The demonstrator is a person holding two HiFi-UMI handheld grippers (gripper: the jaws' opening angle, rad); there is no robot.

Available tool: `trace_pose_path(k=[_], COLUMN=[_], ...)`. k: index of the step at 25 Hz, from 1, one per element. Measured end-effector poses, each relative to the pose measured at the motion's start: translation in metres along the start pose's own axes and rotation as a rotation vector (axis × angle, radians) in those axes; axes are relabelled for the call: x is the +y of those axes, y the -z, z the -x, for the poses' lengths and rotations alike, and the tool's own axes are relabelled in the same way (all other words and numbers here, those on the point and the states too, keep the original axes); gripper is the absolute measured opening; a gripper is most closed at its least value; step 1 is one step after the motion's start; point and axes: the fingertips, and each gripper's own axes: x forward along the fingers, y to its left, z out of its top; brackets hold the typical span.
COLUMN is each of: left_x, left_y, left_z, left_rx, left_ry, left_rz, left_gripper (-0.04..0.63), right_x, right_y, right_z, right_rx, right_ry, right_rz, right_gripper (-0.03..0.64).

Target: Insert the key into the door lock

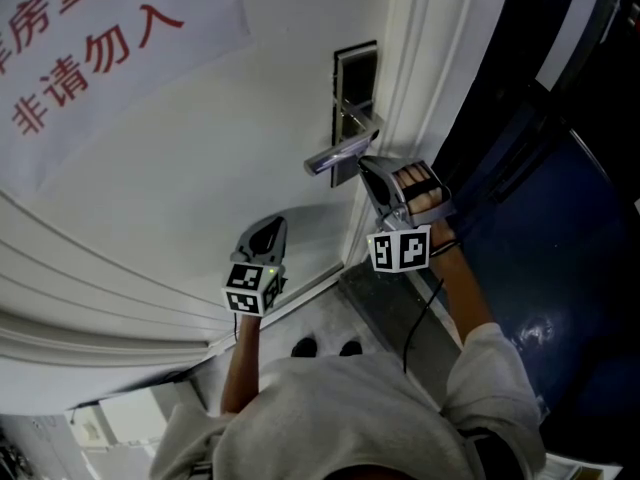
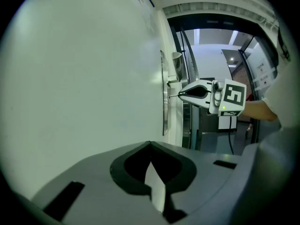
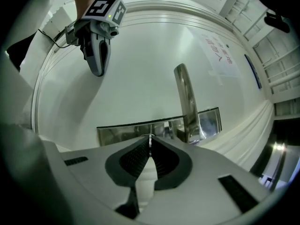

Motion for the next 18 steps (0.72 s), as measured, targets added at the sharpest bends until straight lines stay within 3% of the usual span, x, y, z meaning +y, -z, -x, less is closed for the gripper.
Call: trace_pose_path(k=[10,18], left_x=[0.0000,-0.0064], left_y=[0.0016,0.0022], left_z=[0.0014,-0.0012], left_rx=[0.000,0.005], left_ry=[0.001,0.019], left_rz=[0.007,0.005], left_gripper=[0.017,0.017], right_x=[0.0010,0.0033], right_y=[-0.0010,0.0010], right_z=[-0.0025,-0.0042], right_rx=[-0.006,-0.003], right_ry=[-0.004,-0.005], right_rz=[0.039,0.147], right_gripper=[0.031,0.029])
